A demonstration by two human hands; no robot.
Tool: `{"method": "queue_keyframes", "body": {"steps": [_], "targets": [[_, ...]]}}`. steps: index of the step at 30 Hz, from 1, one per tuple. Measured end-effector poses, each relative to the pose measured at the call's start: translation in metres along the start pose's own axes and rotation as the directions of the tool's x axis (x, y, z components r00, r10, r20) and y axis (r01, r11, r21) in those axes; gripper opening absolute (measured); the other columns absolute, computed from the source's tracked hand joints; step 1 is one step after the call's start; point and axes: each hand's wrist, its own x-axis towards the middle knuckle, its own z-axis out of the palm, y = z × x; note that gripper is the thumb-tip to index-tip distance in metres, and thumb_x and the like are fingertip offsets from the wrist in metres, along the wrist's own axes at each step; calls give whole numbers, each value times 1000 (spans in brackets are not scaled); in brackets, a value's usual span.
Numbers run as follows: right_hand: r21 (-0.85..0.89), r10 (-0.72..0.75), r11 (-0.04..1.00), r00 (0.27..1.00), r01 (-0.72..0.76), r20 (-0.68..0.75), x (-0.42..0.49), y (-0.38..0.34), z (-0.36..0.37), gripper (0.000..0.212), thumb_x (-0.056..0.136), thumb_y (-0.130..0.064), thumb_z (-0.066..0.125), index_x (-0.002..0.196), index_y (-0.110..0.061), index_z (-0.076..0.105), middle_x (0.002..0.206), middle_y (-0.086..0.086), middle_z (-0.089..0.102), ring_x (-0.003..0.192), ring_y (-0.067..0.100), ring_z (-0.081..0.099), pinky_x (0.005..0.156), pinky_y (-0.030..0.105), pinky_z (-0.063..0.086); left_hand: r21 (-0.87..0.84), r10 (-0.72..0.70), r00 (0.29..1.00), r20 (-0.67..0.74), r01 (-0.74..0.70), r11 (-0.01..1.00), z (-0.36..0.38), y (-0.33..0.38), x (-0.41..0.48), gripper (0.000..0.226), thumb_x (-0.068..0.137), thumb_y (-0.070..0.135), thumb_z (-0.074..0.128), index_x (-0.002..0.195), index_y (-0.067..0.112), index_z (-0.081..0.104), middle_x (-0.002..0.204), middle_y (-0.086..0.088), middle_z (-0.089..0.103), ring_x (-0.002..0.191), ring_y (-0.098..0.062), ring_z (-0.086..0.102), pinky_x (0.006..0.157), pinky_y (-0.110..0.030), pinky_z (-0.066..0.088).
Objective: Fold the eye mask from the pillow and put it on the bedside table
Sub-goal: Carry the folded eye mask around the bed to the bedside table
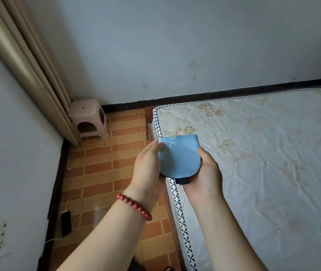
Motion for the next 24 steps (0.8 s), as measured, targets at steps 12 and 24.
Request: {"method": "queue_keyframes", "body": {"steps": [12, 24], "targets": [[-113, 50, 992, 998, -47, 27, 122, 8, 133, 20, 85, -28, 53, 91, -13, 64, 79, 10, 63, 53, 25, 58, 42, 22, 38, -109, -34, 991, -126, 20, 994, -24, 101, 133, 11, 84, 10, 59, 81, 9, 70, 77, -5, 71, 76, -21, 65, 64, -30, 52], [-134, 64, 990, 993, -51, 94, 228, 17, 295, 17, 88, -27, 48, 88, -15, 60, 70, 5, 61, 47, 20, 55, 39, 21, 37, -141, -17, 997, -74, 7, 990, -54, 229, 271, 32, 89, 13, 51, 117, 6, 63, 124, -19, 62, 112, -32, 60, 86, -39, 50]]}}
